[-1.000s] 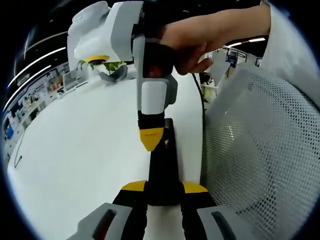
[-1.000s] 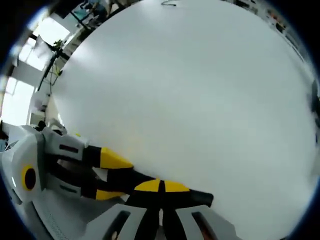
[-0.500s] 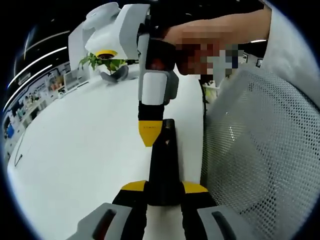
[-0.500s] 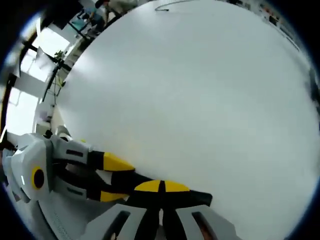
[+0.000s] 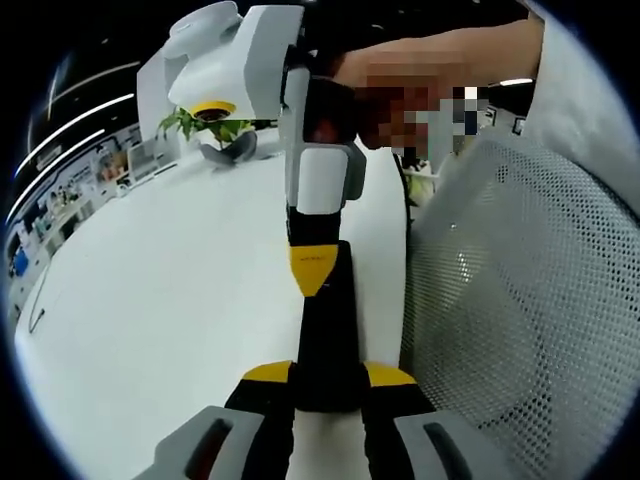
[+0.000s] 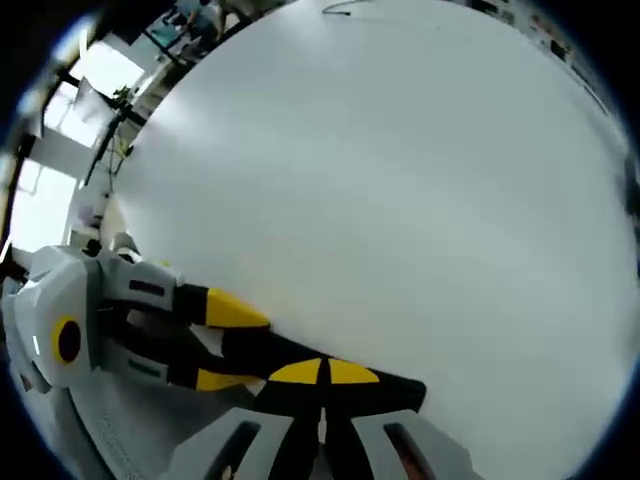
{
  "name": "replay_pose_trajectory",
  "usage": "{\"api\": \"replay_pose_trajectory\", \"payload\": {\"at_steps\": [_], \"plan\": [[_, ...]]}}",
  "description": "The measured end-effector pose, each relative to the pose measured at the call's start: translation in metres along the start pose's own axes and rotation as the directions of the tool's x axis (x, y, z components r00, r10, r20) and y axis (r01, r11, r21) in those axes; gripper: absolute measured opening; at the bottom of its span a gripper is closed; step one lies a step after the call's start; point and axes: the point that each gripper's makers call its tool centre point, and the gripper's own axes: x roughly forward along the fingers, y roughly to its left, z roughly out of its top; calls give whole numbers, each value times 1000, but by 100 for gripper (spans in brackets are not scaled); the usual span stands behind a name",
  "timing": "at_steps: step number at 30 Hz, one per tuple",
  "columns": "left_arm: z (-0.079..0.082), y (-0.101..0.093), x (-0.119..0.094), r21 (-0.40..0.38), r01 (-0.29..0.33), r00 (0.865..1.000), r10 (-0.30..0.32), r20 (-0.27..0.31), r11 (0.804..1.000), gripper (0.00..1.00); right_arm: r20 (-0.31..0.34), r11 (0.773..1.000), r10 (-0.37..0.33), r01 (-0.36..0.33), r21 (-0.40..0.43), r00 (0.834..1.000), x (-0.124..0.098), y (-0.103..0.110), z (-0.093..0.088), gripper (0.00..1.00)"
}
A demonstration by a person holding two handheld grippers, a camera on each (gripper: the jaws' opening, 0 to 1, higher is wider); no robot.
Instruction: Press the specified remote control buttons in sequence, fully releasing each button before pressing the next.
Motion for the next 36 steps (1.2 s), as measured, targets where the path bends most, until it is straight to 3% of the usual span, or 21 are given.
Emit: {"api": "replay_pose_trajectory", "payload": {"at_steps": [4,8,12,19,23,28,36], "plan": [[1,1,0,-14,8,1000,-8,-5,1000,23,-17,1000,-11,11,-3,1000,1,1,1,0],[0,1,-1,-24,13,1000,-13,-4,1000,23,-6,997,-45,45,-61,999,1,2,0,0],[0,0,0,-7,11,1000,-11,-11,1000,23,-17,999,-32,32,-8,999,1,-1,1,0],[0,0,0,4,4,1000,-4,-22,1000,24,-7,999,-44,44,-10,999,1,-1,2,0],[0,1,0,-1,-2,1000,2,-16,1000,24,-13,997,-4,5,80,1000,-1,-1,1,0],[0,1,0,-7,-6,1000,6,-13,1000,24,-17,991,32,-30,127,999,-3,3,-6,0],[1,1,0,-2,-7,1000,7,-12,1000,24,4,995,29,-29,101,1000,-9,2,-14,0]]}}
